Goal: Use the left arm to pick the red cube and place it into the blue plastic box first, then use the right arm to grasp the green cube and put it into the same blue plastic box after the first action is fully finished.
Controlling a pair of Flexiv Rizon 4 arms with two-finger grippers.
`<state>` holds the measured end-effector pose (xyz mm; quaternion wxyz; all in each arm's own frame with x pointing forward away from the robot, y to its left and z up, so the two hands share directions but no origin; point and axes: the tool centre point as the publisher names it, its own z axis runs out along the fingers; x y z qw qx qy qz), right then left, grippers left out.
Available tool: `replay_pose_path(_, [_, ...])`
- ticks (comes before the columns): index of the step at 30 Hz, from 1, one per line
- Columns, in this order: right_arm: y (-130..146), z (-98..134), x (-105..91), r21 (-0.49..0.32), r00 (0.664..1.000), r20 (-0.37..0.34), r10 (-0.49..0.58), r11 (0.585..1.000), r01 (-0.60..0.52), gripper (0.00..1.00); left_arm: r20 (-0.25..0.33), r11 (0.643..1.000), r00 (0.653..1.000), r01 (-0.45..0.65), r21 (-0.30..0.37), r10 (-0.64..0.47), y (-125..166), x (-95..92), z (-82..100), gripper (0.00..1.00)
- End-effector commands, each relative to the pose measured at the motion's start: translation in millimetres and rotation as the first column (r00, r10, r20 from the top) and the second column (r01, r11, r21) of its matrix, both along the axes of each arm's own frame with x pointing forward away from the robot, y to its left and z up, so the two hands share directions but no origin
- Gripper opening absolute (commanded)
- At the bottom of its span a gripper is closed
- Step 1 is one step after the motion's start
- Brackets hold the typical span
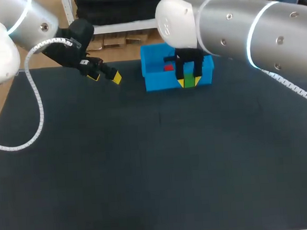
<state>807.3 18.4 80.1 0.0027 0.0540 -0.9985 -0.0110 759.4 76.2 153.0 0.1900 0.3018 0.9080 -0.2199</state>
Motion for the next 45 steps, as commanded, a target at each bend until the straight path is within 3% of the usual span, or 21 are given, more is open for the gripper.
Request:
replay_pose_path(1, [-2.4,9.2,-3.6,-0.005,1.000,0.010,0.008,1.000,-0.008,0.00,0.003,1.000,1.000,0.002,-0.004,-0.002,1.1,-0.7,-0.4,1.00])
replay_pose_path(30, [-16.7,76.2,28.0,-0.011,0.996,0.088,0.030,1.000,-0.029,0.00,0.003,1.000,1.000,0.002,-0.004,-0.002,1.1,-0.7,-0.4,1.00])
replay_pose_path(45, [-14.4,91.3,56.0,-0.009,0.989,0.143,0.043,0.999,-0.042,0.00,0.003,1.000,1.000,0.002,-0.004,-0.002,1.1,-0.7,-0.4,1.00])
